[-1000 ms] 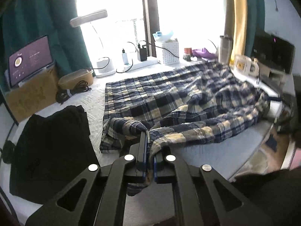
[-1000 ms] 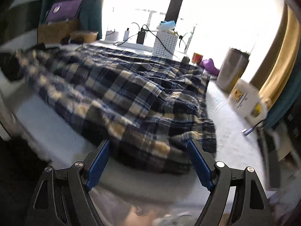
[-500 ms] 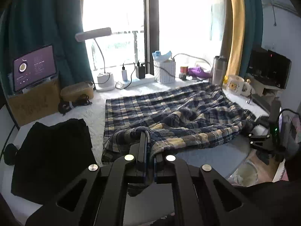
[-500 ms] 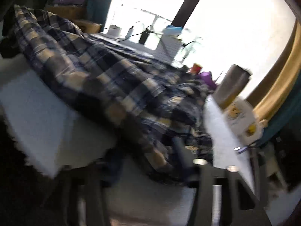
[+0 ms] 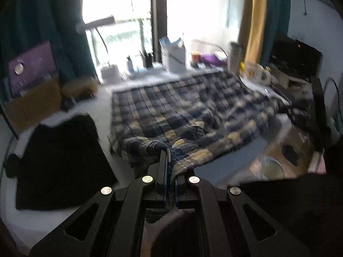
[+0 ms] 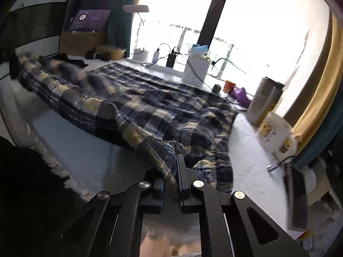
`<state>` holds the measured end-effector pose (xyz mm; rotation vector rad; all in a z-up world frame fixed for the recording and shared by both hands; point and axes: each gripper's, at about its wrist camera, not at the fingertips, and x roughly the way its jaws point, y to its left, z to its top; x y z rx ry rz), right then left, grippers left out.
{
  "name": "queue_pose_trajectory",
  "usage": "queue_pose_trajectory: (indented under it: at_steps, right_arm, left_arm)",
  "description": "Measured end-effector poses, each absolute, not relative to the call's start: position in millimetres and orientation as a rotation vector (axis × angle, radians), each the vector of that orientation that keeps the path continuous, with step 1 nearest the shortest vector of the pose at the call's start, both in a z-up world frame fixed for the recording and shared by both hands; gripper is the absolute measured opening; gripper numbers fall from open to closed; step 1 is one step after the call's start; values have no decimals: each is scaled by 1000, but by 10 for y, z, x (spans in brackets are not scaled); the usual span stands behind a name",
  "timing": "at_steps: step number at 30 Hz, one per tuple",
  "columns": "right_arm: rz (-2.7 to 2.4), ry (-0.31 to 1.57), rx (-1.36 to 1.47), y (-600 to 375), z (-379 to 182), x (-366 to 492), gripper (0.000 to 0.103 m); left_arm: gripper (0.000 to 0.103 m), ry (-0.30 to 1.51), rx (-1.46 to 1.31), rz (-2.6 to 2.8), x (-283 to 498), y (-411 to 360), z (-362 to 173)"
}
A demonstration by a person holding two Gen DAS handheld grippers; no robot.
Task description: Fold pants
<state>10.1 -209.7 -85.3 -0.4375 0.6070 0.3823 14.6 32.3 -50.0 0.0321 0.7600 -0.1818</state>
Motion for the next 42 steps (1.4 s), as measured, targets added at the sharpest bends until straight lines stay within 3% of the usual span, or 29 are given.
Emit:
queue_pose_trajectory:
  at_steps: [6, 19, 42]
  right_arm:
    - [361, 620, -442, -2151, -917, 171, 9]
    - [351, 473, -322, -2235, -477, 4, 9]
    - [295, 287, -185, -2320, -20, 230, 9]
  left_arm:
    - [3, 883, 64, -237, 170, 152, -843]
    - [3, 675, 100, -170, -37, 137, -159]
    - [3, 449, 47, -75, 273, 219, 297]
